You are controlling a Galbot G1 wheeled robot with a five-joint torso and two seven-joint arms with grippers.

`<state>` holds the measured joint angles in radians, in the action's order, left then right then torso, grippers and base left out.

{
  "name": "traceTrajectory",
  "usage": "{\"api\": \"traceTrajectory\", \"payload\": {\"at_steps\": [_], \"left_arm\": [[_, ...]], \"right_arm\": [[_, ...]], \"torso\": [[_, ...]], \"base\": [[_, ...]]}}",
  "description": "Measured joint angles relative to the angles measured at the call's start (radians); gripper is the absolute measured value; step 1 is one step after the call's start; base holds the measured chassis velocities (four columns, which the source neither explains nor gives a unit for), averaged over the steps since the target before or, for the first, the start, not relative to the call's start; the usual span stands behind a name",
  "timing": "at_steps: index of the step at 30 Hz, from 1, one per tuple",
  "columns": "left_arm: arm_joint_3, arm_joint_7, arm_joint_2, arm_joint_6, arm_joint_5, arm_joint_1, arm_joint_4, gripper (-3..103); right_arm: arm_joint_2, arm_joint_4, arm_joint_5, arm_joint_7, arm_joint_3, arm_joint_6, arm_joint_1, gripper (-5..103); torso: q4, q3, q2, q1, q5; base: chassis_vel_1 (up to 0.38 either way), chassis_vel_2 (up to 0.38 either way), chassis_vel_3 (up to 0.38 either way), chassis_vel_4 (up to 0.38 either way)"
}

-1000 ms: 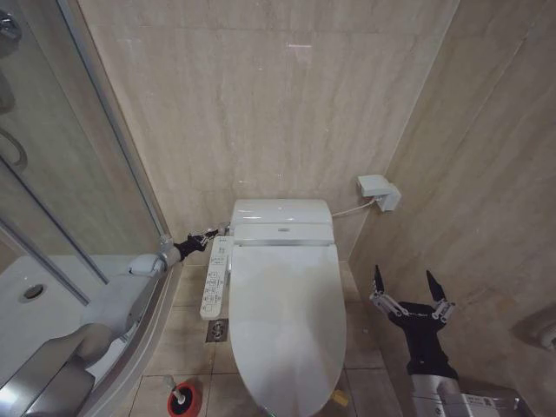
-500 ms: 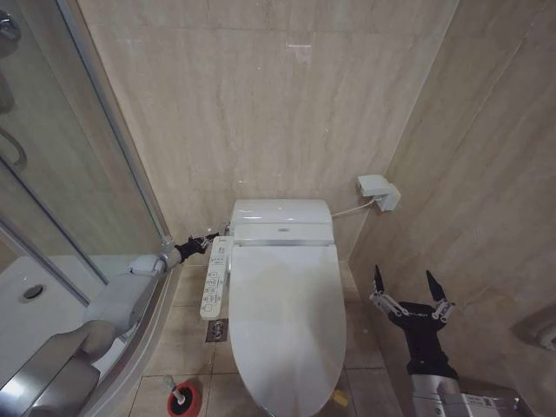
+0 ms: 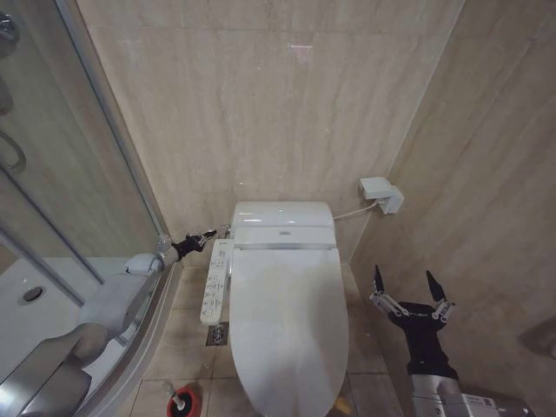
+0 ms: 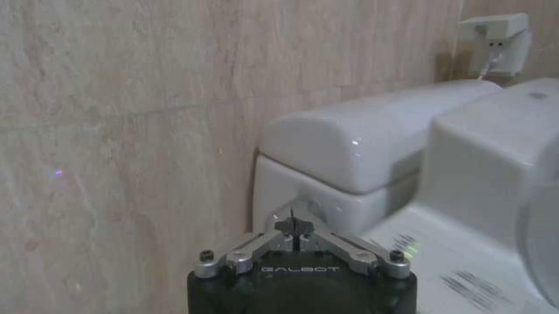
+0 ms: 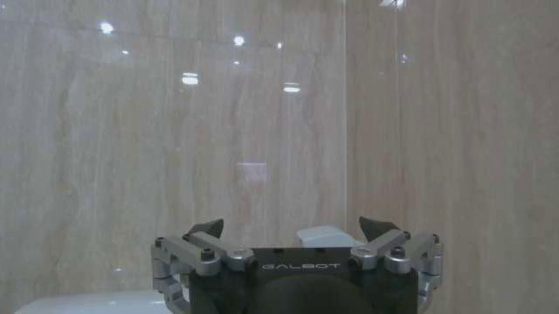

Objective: Open the toilet lid, clean the toilet bowl with a toilet brush, close the toilet lid, and flush.

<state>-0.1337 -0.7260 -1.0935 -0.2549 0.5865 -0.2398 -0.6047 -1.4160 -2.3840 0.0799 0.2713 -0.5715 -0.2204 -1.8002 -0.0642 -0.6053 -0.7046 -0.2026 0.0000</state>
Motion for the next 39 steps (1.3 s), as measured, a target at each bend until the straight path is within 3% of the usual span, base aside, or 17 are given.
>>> {"api": "traceTrajectory", "payload": {"at_steps": [26,39], "left_arm": [[0.001,-0.055,-0.026,0.000,0.001,-0.003,0.019,0],[0.015,-0.076,-0.018,0.004,-0.006,-0.057,-0.029,0]], "right_arm": [[0.000,0.000,0.000,0.000,0.000,0.000,0.000,100],[0.000,0.000,0.000,0.000,0.000,0.000,0.000,100]], "torso": [[0.0006,0.000,0.000,0.000,0.0002],[0.0000,0.000,0.000,0.000,0.0005]], "base": [[-0.035,0.033,0.037,-0.031],[0.000,0.000,0.000,0.000]]}}
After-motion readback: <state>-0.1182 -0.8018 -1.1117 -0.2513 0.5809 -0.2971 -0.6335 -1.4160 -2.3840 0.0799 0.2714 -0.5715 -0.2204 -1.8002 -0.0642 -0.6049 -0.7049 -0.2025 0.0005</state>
